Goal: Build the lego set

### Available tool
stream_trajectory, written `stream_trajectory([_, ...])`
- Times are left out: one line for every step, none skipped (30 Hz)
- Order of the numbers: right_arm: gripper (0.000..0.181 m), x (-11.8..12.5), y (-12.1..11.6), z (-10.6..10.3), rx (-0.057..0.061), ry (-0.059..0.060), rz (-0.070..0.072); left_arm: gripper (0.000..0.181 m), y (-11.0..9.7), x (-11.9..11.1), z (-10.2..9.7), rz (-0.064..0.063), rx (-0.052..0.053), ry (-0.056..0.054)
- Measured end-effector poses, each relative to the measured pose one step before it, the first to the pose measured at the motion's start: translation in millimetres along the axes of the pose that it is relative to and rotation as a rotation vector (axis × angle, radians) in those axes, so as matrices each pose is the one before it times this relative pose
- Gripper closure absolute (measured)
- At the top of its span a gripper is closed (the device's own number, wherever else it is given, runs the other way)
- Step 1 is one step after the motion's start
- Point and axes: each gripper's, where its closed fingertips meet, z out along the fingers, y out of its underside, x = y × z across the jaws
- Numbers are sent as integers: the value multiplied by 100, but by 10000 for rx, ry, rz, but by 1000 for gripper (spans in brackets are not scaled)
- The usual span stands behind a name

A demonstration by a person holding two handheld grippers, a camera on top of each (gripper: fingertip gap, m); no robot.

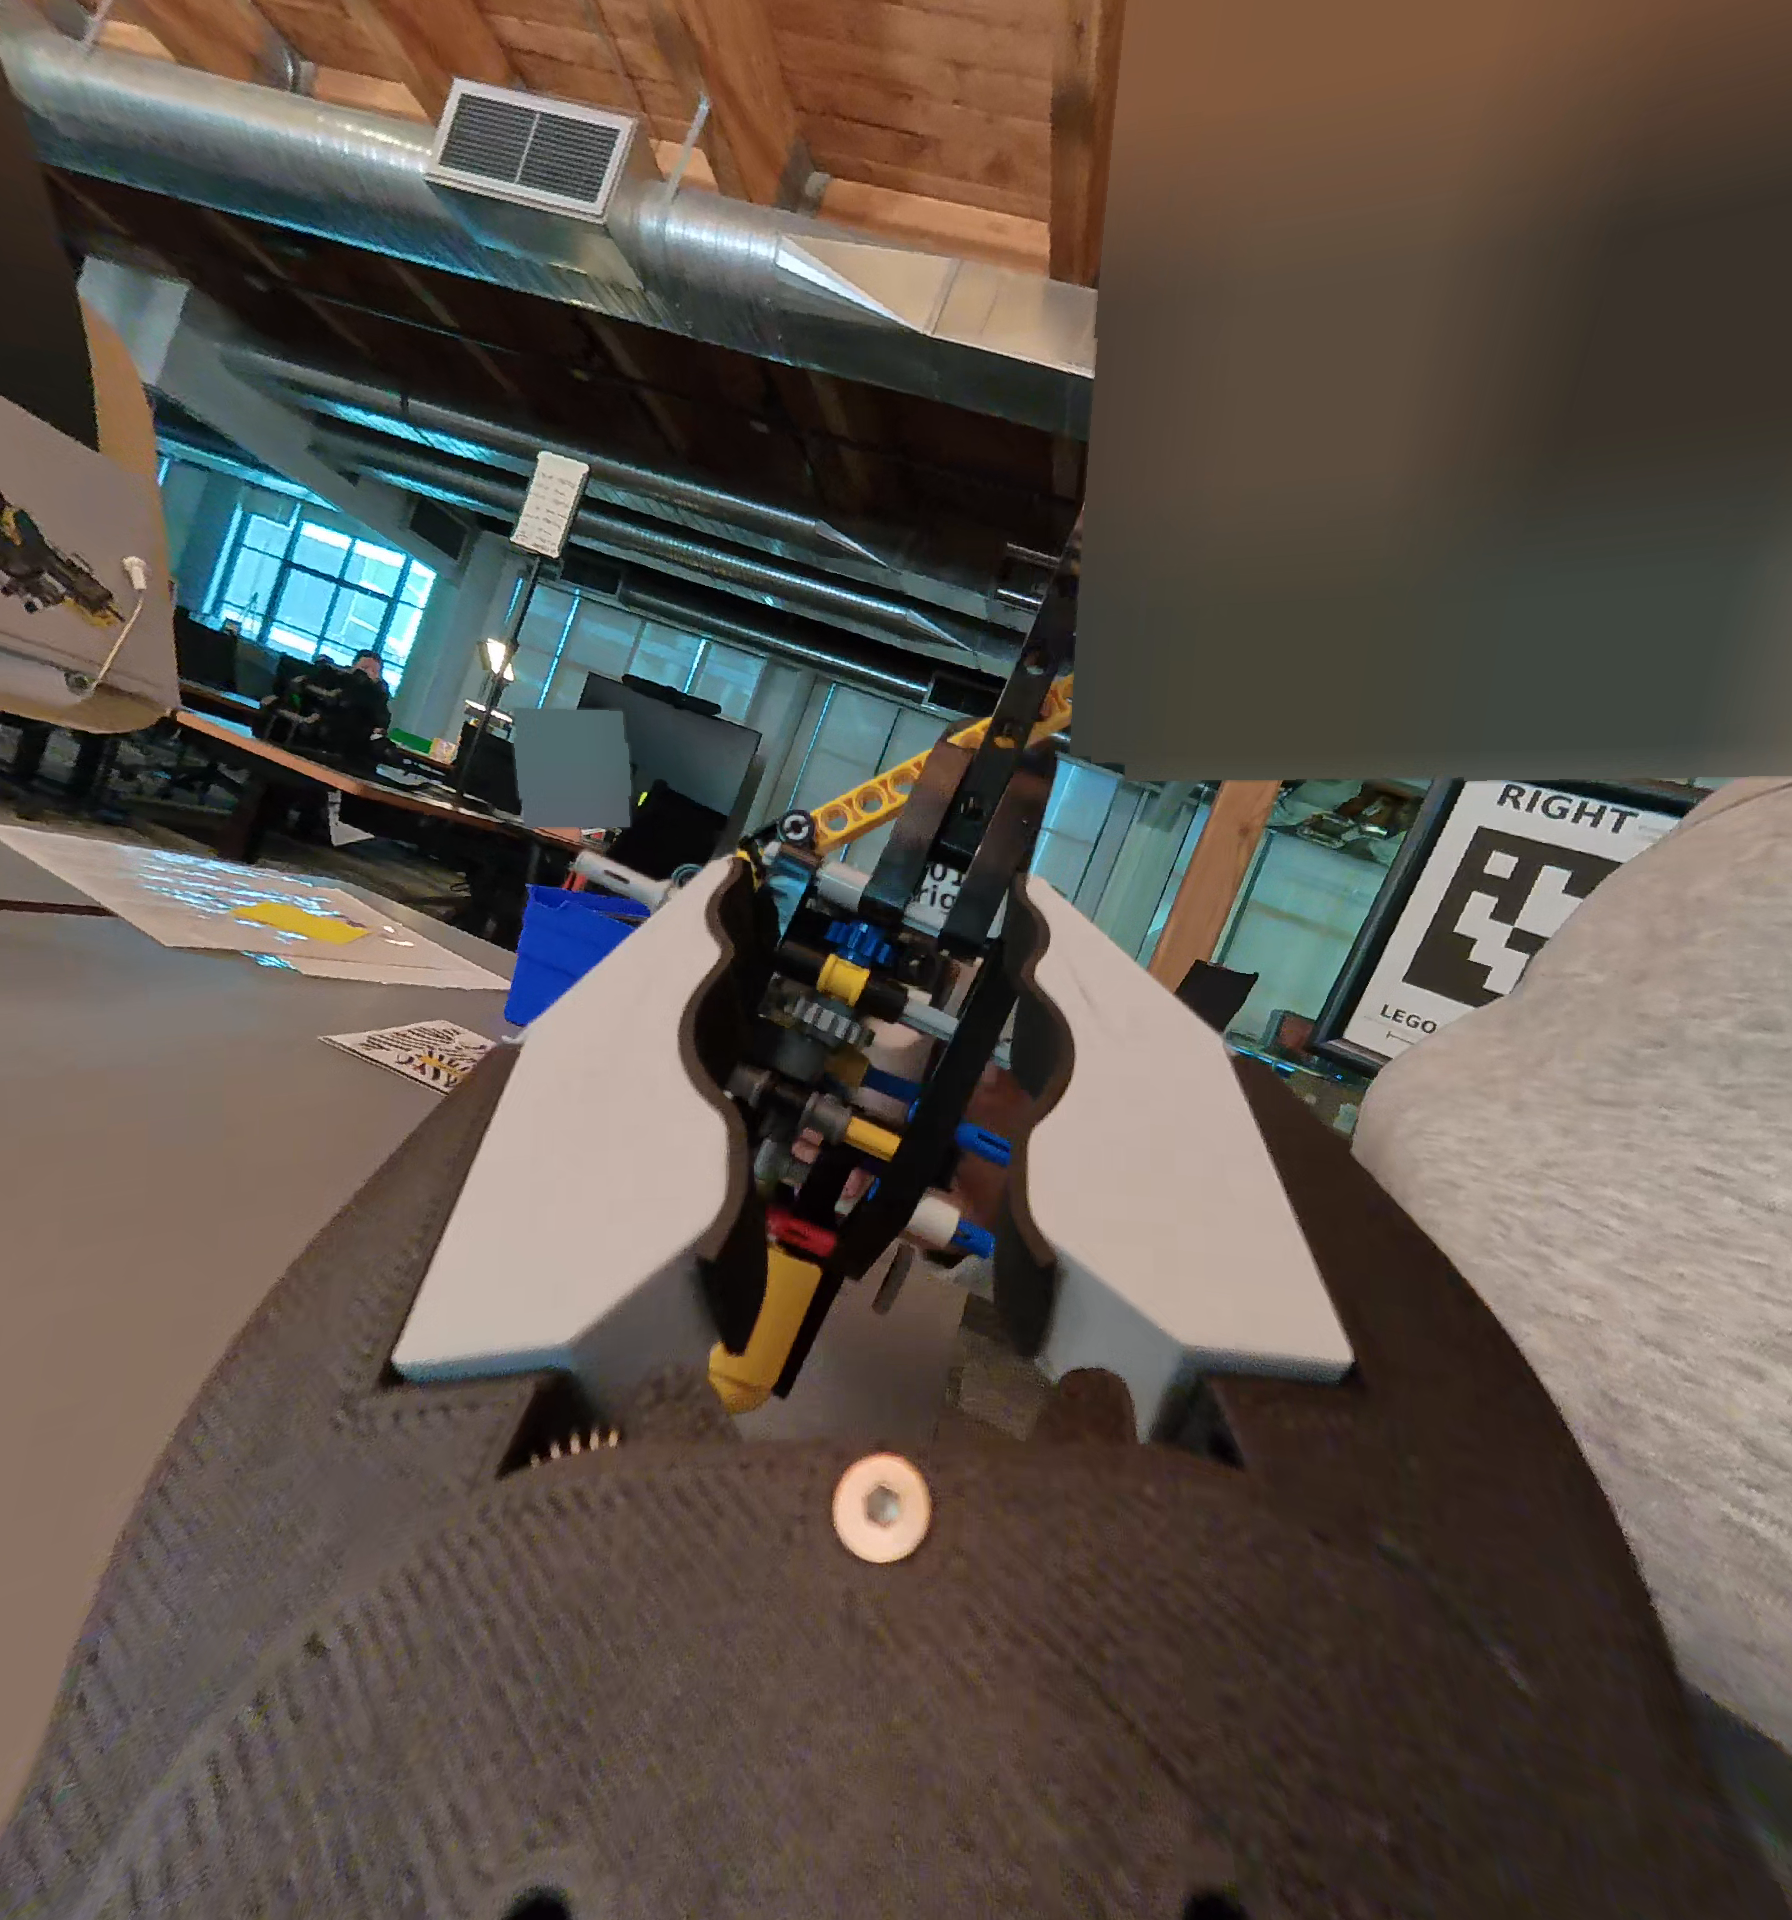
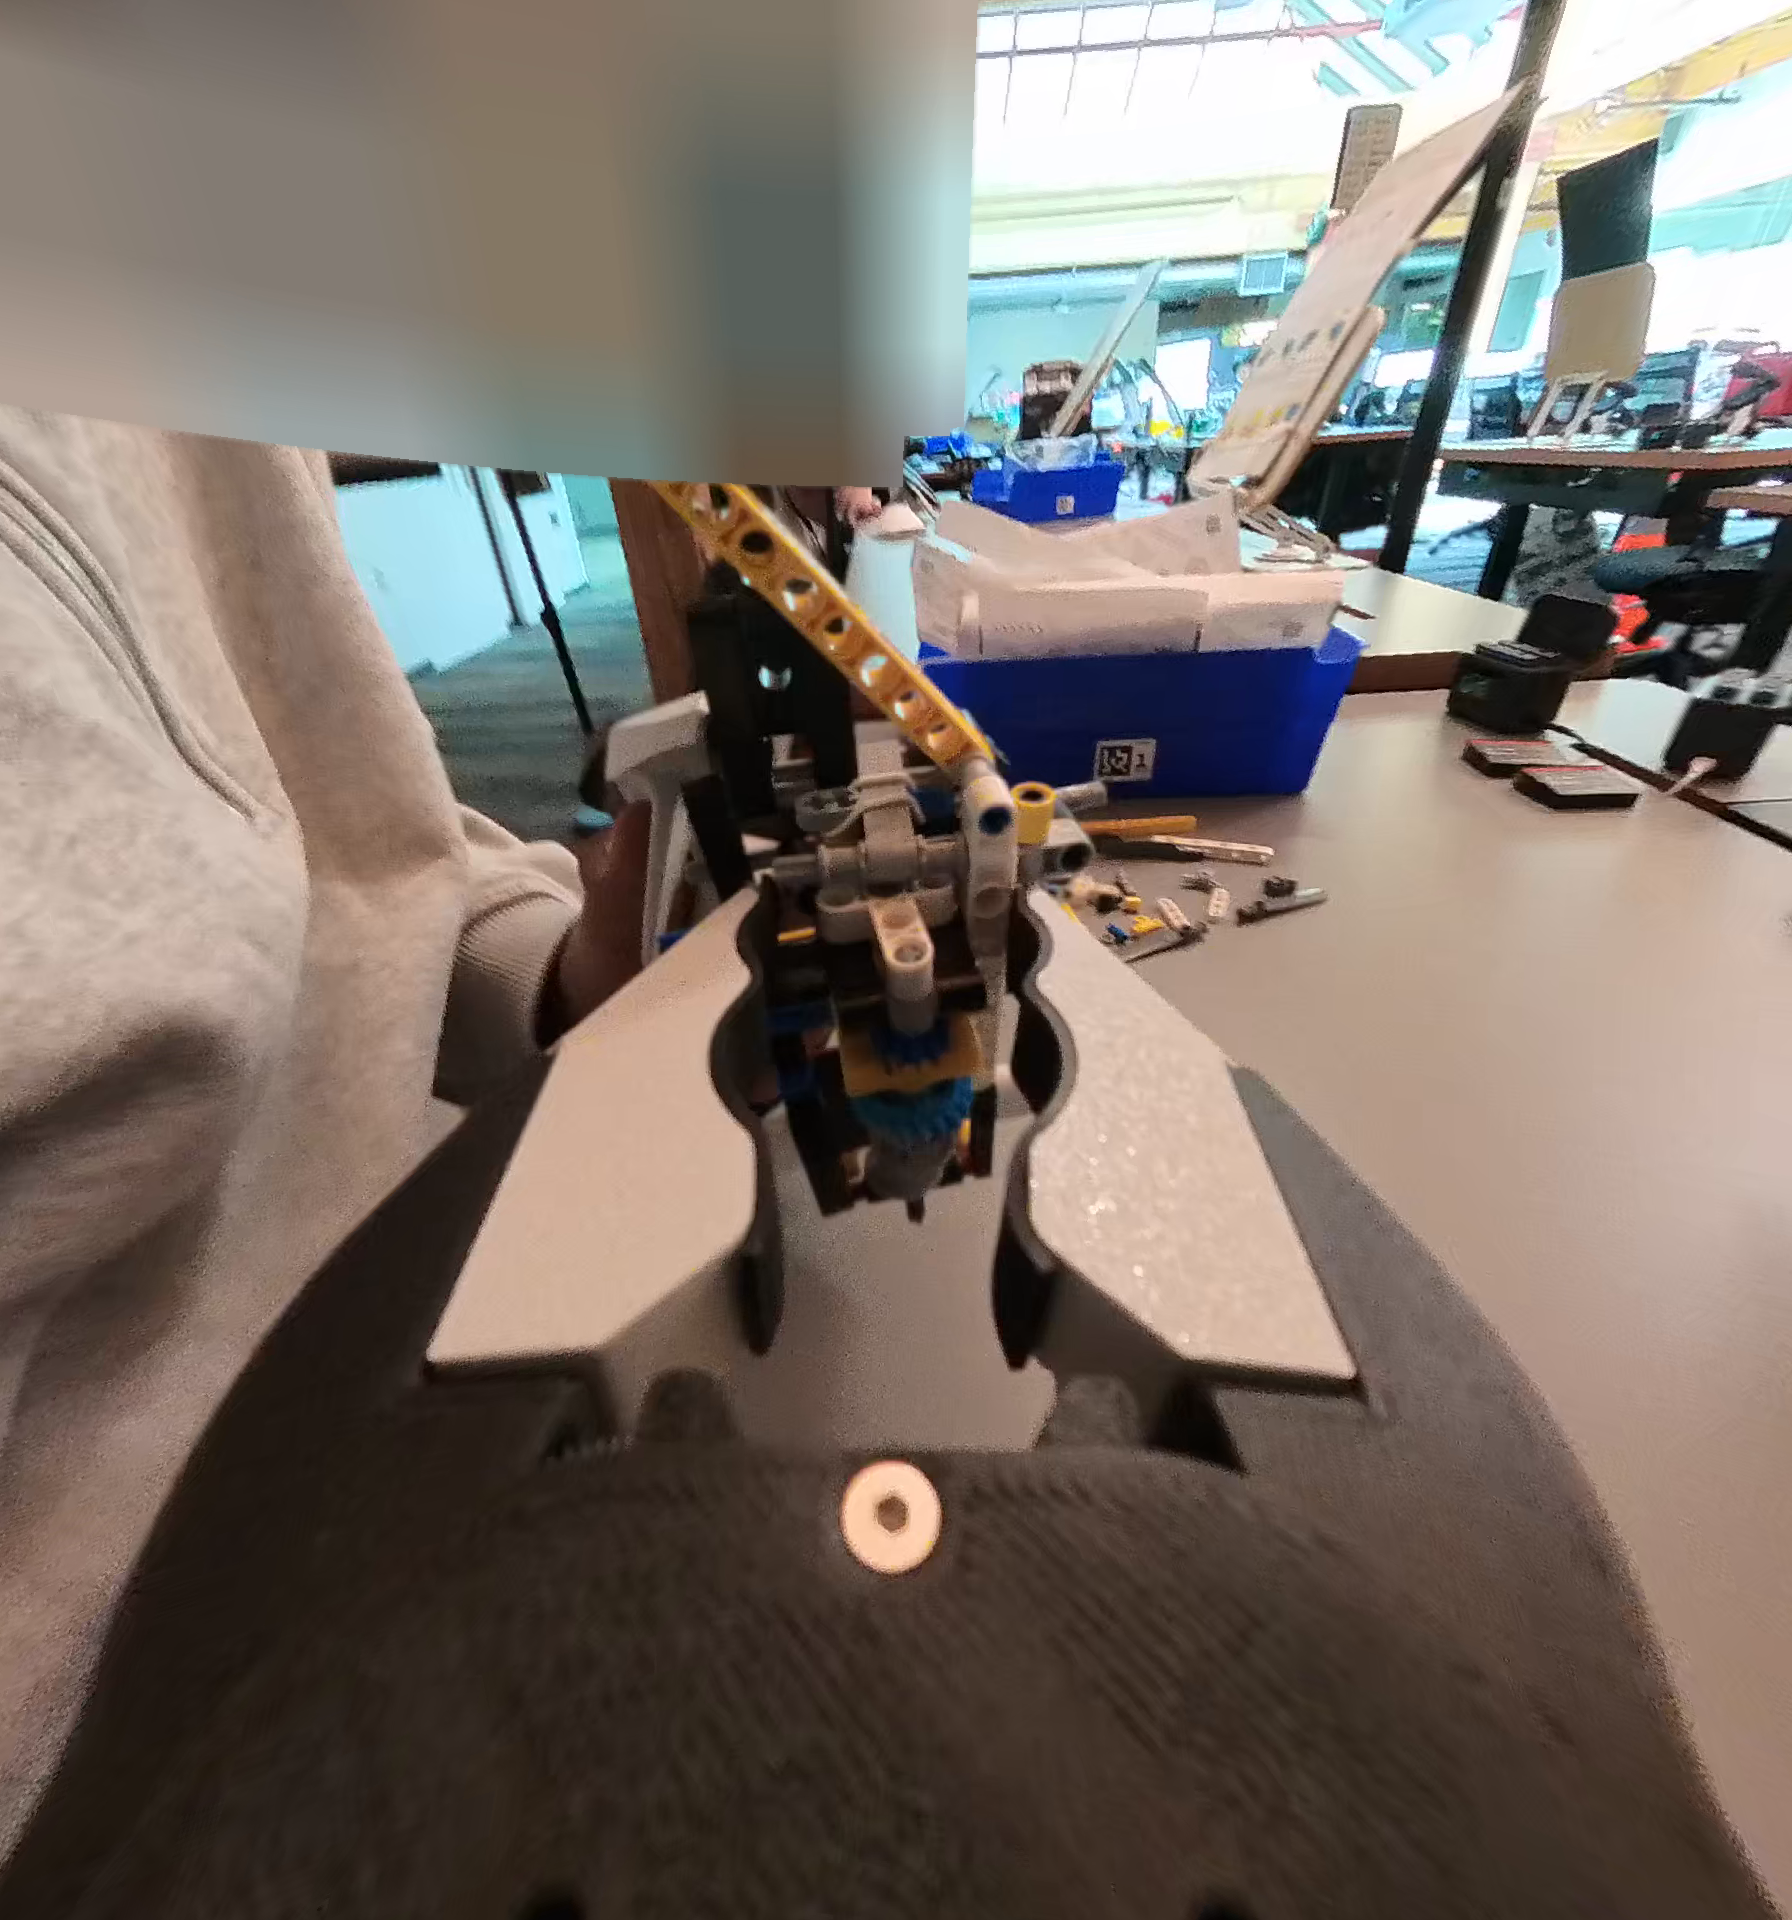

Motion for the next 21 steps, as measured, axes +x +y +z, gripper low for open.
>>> stream_trajectory([139, 13, 171, 79, -244, 128, -231, 132, 21, 4, 7, 122, -18, -52])
stream_trajectory([139, -64, 80, 67, -158, 59, -154, 133, -12, 2, -24, 100, 14, -37])
stream_trajectory([139, -45, -64, 32, -42, 23, -56, 132, -52, 25, -16, 79, 29, -23])
stream_trajectory([139, -63, -102, 14, 9, -20, -12, 132, -66, 42, 2, 56, 23, -25])
stream_trajectory([139, -39, -47, 22, -3, -3, -33, 132, -62, 51, 30, 76, 20, -44])
stream_trajectory([139, 11, 50, 11, -67, 41, -67, 133, -16, 58, 44, 129, -16, -73])
stream_trajectory([139, 27, 133, 53, -116, 71, -83, 133, 25, 47, 47, 147, -41, -88])
stream_trajectory([139, 56, 178, 72, -161, 114, -106, 133, 31, 37, 47, 130, -52, -85])
stream_trajectory([139, 55, 168, 92, -182, 133, -111, 134, 16, 31, 30, 134, -36, -90])
stream_trajectory([139, 12, 83, 93, -136, 95, -83, 135, -8, 31, 3, 154, 4, -88])
stream_trajectory([139, 2, 31, 54, -102, 62, -59, 135, -37, 50, 13, 105, 24, -82])
stream_trajectory([139, -16, 6, 16, -72, 32, -36, 135, -25, 37, 13, 40, 22, -69])
stream_trajectory([139, -14, -20, -28, -39, 14, -29, 134, -16, 54, 22, 15, 29, -53])
stream_trajectory([139, 27, 88, -21, -74, 26, -20, 135, 33, 8, 32, 12, -7, -71])
stream_trajectory([139, 37, 144, 21, -100, 43, -10, 134, 88, -19, 33, 48, -32, -95])
stream_trajectory([139, 22, 127, 66, -85, 44, -3, 134, 78, -26, 20, 74, -27, -99])
stream_trajectory([139, 10, 59, 80, -43, 42, -8, 134, 12, -10, 0, 74, -4, -106])
stream_trajectory([139, -2, 11, 68, -21, 41, -18, 134, -37, 17, 9, 53, 10, -82])
stream_trajectory([139, 13, 30, 42, -32, 28, -32, 135, -7, 3, 2, 61, -11, -86])
stream_trajectory([139, 21, 56, -12, -51, 17, -19, 135, 50, 7, 28, 72, -44, -73])
stream_trajectory([139, 42, 91, -13, -53, 20, -15, 135, 79, 18, 44, 48, -69, -56])
